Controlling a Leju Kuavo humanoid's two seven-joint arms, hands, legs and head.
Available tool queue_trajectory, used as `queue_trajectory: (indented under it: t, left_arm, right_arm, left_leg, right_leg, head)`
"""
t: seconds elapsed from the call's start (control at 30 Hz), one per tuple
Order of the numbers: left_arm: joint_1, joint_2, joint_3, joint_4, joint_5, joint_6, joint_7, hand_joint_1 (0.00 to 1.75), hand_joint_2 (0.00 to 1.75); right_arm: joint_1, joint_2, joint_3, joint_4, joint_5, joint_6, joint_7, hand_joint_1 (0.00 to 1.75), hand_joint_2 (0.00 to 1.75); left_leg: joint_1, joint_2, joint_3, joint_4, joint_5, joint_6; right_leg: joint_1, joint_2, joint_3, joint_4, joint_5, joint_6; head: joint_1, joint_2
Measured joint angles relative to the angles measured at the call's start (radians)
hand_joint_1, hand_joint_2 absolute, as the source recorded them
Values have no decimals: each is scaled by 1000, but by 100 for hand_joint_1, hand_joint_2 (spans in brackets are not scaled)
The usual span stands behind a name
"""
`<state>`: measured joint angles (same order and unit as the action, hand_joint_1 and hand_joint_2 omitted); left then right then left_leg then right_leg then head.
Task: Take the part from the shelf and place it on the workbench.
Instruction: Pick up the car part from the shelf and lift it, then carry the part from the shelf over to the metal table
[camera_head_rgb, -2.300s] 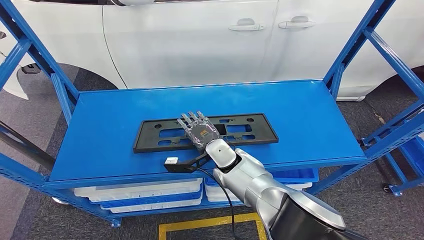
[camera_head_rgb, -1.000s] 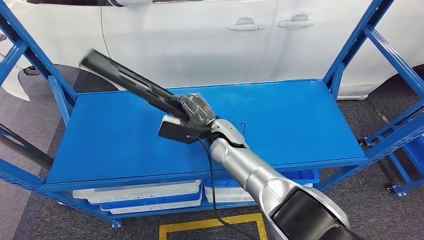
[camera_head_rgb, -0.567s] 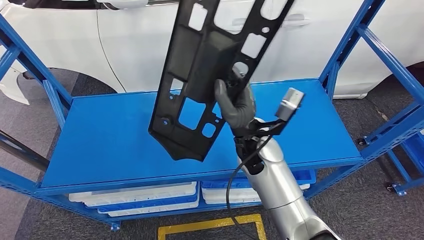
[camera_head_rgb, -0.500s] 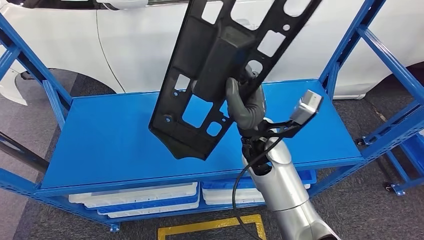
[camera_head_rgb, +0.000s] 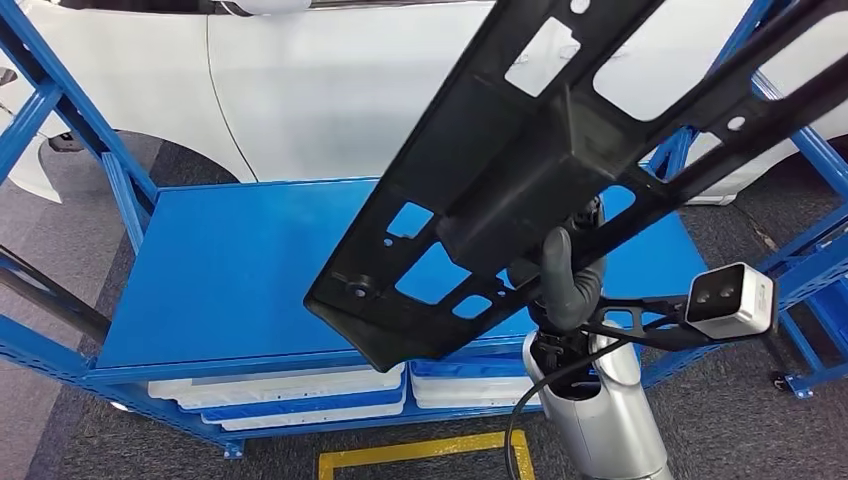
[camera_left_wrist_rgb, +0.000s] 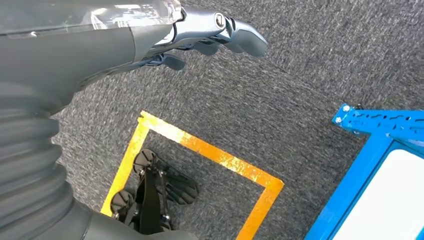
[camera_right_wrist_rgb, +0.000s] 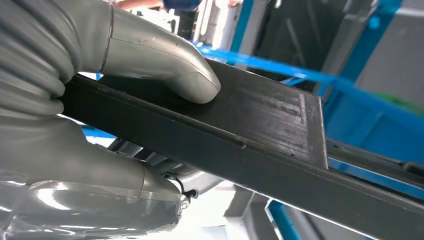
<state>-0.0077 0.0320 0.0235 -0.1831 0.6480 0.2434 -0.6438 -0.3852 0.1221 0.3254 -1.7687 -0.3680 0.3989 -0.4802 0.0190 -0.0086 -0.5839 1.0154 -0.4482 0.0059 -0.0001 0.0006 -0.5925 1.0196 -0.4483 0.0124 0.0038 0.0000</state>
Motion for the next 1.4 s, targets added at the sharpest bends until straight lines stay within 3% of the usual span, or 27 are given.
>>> queue_trajectory:
  t: [0.1,0.17,0.27,0.3,0.33,0.37,0.47,0.53,0.63,0.87,0.9,0.97,1.03,1.1,1.2,1.27,1.33,1.37,1.4]
  left_arm:
    - [0,-2,2,0,-5,14,9,0,175]
    - [0,-2,4,0,-6,19,15,0,175]
    - [0,-2,8,0,-5,21,25,0,175]
    - [1,-2,8,0,-6,22,28,0,175]
    - [2,-2,8,0,-7,23,31,0,175]
    - [2,-2,8,0,-9,24,34,0,175]
    - [0,-1,8,0,-11,33,39,0,175]
    - [-2,-1,8,0,-13,40,44,0,175]
    - [-2,-1,8,0,-15,44,47,0,175]
    - [-3,-2,8,0,-16,45,48,0,175]
    - [-3,-2,8,0,-16,45,48,0,175]
    - [-4,-3,8,0,-19,49,49,0,175]
    - [-4,-4,8,0,-26,55,55,0,175]
    - [-4,-4,8,0,-35,56,69,0,175]
    - [-3,-5,7,0,-43,60,94,0,175]
    - [-2,-4,6,0,-45,70,112,0,175]
    - [-2,-3,6,0,-45,87,127,0,175]
    - [-2,-2,6,0,-44,94,132,0,175]
    - [-1,-1,6,0,-45,99,136,0,175]
  right_arm:
    - [30,-10,0,-30,-13,18,-11,175,175]
    - [46,-15,0,-45,-21,28,-17,175,175]
    - [67,-21,-1,-57,-30,41,-24,175,175]
    - [76,-24,-3,-58,-31,43,-26,175,175]
    - [85,-26,-4,-59,-31,46,-27,175,175]
    - [92,-29,-5,-60,-31,48,-29,175,175]
    - [105,-33,-7,-71,-29,54,-33,175,175]
    - [112,-35,-7,-79,-25,59,-34,175,175]
    - [121,-36,-7,-85,-20,63,-34,175,175]
    - [123,-37,-7,-87,-20,62,-35,175,175]
    - [124,-38,-7,-89,-20,62,-35,175,175]
    - [129,-44,-8,-94,-20,63,-35,175,175]
    - [137,-52,-8,-105,-18,71,-36,175,175]
    - [142,-58,-12,-119,-17,81,-38,175,175]
    - [143,-62,-18,-128,-16,86,-41,175,175]
    - [143,-64,-21,-130,-15,88,-46,175,175]
    - [144,-65,-22,-131,-14,92,-50,175,175]
    - [144,-65,-23,-131,-14,95,-50,175,175]
    - [145,-65,-23,-131,-13,97,-49,175,175]
  left_leg:
    - [-1,0,3,-6,0,-18]
    - [-1,2,-6,23,-26,-25]
    - [-1,3,-78,203,-130,-31]
    - [-1,3,-99,256,-151,-33]
    - [-1,3,-105,275,-152,-33]
    - [-1,3,-90,252,-134,-32]
    - [-3,3,16,51,-51,-22]
    - [-8,2,41,-5,-35,-13]
    - [-12,1,37,-2,-28,-6]
    - [-9,2,36,-6,-22,0]
    - [-6,3,35,-9,-17,5]
    - [-2,7,14,-14,5,16]
    - [-2,6,-22,-7,29,11]
    - [-2,4,-37,-4,47,-4]
    - [-1,3,-41,-10,59,-23]
    - [-1,4,-61,32,13,-29]
    - [0,4,-99,149,-80,-32]
    - [0,4,-116,214,-115,-35]
    - [0,4,-121,259,-131,-36]
  right_leg:
    - [2,0,6,-19,6,-14]
    - [-3,-2,12,-32,16,-25]
    - [-3,-4,13,-36,22,-33]
    - [-2,-5,11,-34,22,-33]
    - [-1,-5,8,-32,22,-34]
    - [0,-4,6,-28,22,-34]
    - [2,-3,-1,-16,20,-29]
    - [4,-3,-4,-12,23,-20]
    - [3,-2,-6,-14,29,-9]
    - [3,-1,-8,-11,25,-5]
    - [3,0,-11,-4,17,-2]
    - [-2,1,-54,123,-69,11]
    - [-7,1,2,111,-103,16]
    - [-2,1,93,-19,-59,5]
    - [1,-1,82,-33,-41,-15]
    - [-4,-4,69,-45,-19,-31]
    - [-3,-6,48,-48,0,-39]
    - [0,-6,36,-46,8,-40]
    - [2,-6,24,-44,16,-41]
  head:
    - [1,0]
    - [0,0]
    - [-3,0]
    - [-3,0]
    - [-3,0]
    - [-3,0]
    - [-3,0]
    - [-2,0]
    - [-2,0]
    - [-3,0]
    - [-3,0]
    - [0,0]
    - [2,0]
    - [2,0]
    - [3,0]
    - [1,0]
    - [-1,0]
    - [-3,0]
    - [-3,0]
